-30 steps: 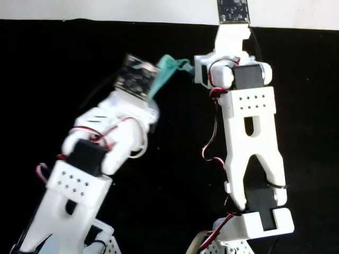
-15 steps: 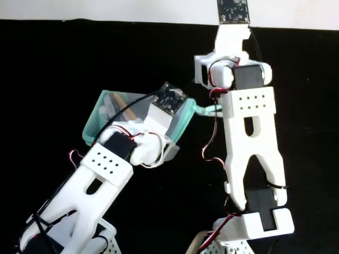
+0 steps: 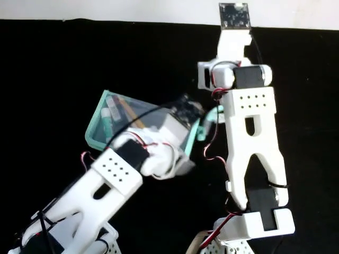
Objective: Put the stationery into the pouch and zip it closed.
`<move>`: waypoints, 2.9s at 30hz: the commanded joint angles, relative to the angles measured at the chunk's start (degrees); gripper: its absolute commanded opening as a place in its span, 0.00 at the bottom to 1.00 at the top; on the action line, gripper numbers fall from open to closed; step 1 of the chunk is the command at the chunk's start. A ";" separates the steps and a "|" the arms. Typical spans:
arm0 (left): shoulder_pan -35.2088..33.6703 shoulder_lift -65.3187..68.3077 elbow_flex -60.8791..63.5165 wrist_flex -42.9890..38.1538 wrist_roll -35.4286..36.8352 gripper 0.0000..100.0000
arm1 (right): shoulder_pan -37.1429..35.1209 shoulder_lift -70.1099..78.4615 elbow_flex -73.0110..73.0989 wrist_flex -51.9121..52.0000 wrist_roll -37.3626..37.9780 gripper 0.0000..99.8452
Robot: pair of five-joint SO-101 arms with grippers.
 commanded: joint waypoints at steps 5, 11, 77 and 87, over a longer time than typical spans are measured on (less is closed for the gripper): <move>-0.13 -0.48 -1.01 2.81 0.18 0.30 | 0.57 -1.01 2.51 0.40 0.79 0.39; -8.92 -0.48 -4.35 2.99 0.09 0.29 | 0.40 -1.01 2.33 4.53 0.79 0.39; -51.38 -56.04 -12.79 10.46 0.18 0.01 | -7.08 -49.98 2.51 23.87 0.44 0.01; -51.47 -69.76 -1.45 10.11 0.18 0.01 | -6.81 -62.81 4.00 23.78 0.44 0.01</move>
